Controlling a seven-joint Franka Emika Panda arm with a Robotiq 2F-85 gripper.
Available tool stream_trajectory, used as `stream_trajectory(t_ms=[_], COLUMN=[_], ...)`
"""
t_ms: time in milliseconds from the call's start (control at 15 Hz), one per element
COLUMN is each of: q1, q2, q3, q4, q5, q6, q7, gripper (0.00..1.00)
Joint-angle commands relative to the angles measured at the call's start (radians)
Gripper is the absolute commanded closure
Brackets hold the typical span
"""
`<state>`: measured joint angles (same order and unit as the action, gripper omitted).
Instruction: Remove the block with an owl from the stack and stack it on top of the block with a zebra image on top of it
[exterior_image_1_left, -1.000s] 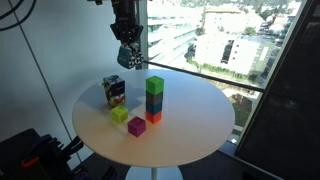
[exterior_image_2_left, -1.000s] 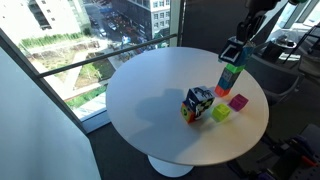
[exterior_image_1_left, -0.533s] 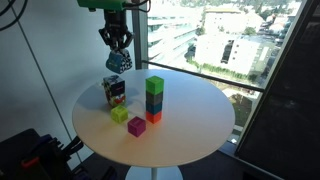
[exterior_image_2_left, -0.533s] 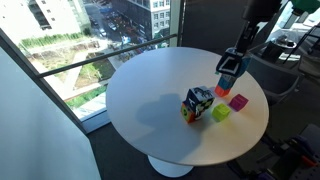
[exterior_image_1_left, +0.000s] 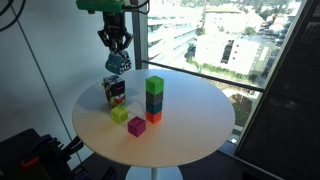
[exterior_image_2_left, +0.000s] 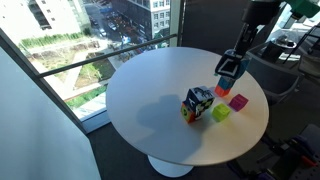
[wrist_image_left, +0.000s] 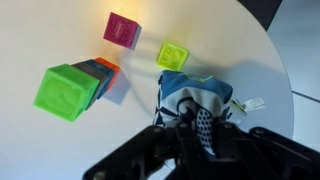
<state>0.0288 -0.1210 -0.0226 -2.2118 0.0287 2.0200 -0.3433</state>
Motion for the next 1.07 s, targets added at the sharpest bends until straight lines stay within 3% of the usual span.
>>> stream_trajectory(t_ms=[0,67,1000], q1=[-0.003,-0.004,0.034], q2=[-0.002,0.0,0.008], q3=[0.003,0.003,0.065], q4=[0.001,0.001,-0.031], q5=[0.0,-0.003,-0.019], q6=[-0.003,0.002,0.05], q7=[0.0,0.005,0.081], gripper=[0.8,0.93,0.93])
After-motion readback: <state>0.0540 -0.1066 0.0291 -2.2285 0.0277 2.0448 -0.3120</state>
